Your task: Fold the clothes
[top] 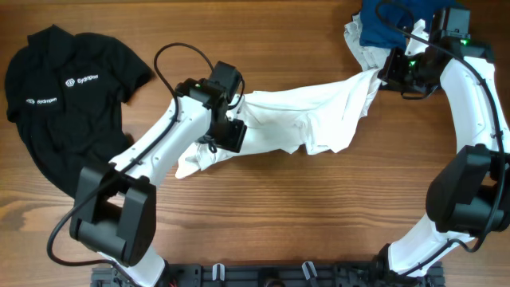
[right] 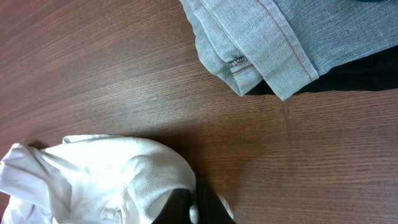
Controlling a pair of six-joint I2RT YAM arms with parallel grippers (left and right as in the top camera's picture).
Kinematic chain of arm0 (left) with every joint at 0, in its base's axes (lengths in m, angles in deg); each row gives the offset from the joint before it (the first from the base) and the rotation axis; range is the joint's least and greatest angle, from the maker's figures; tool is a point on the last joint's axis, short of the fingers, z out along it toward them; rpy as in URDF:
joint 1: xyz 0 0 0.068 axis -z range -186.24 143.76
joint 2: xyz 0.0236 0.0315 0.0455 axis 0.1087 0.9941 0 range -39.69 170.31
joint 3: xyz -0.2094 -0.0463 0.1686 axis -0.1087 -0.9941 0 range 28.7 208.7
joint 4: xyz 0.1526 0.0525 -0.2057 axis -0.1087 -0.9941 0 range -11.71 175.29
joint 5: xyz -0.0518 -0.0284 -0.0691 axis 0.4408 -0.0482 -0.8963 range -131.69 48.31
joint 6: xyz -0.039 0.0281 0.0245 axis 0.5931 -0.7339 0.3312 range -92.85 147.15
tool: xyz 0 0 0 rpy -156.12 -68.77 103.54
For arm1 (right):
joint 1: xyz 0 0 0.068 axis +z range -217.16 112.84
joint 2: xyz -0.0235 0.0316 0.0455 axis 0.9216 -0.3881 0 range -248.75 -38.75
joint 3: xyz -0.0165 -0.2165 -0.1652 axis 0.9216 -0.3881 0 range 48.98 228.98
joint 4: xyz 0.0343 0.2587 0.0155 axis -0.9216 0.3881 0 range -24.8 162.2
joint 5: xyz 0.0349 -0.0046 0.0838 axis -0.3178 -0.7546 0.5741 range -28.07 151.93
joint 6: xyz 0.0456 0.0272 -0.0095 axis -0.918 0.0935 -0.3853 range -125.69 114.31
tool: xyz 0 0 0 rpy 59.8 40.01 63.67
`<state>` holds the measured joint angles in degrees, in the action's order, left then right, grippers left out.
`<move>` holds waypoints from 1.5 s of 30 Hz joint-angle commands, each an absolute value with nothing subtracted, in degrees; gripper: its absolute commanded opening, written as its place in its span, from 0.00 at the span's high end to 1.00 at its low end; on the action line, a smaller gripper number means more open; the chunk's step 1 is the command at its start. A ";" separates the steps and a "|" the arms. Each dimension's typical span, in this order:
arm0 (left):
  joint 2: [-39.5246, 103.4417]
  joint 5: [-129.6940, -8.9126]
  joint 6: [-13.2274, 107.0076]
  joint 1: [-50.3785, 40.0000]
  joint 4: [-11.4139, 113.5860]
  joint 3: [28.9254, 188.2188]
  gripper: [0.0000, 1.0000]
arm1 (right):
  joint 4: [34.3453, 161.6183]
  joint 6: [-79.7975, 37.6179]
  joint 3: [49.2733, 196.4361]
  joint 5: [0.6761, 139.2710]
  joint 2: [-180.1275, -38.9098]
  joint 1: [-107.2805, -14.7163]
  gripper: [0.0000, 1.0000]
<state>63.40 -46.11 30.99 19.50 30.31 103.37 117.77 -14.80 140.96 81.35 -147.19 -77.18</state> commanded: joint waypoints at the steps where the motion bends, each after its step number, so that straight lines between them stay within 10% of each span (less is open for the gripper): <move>1: 64.03 -46.33 32.17 20.02 33.31 100.70 0.37 | 117.47 -13.99 141.49 80.80 -147.63 -77.36 0.96; 33: 65.02 -35.16 42.60 19.94 38.09 97.05 0.43 | 116.83 -12.52 141.49 80.78 -147.63 -77.36 0.96; 45: 64.82 -33.22 42.62 19.87 38.62 98.02 0.86 | 116.66 -12.52 141.49 80.78 -147.63 -77.36 0.96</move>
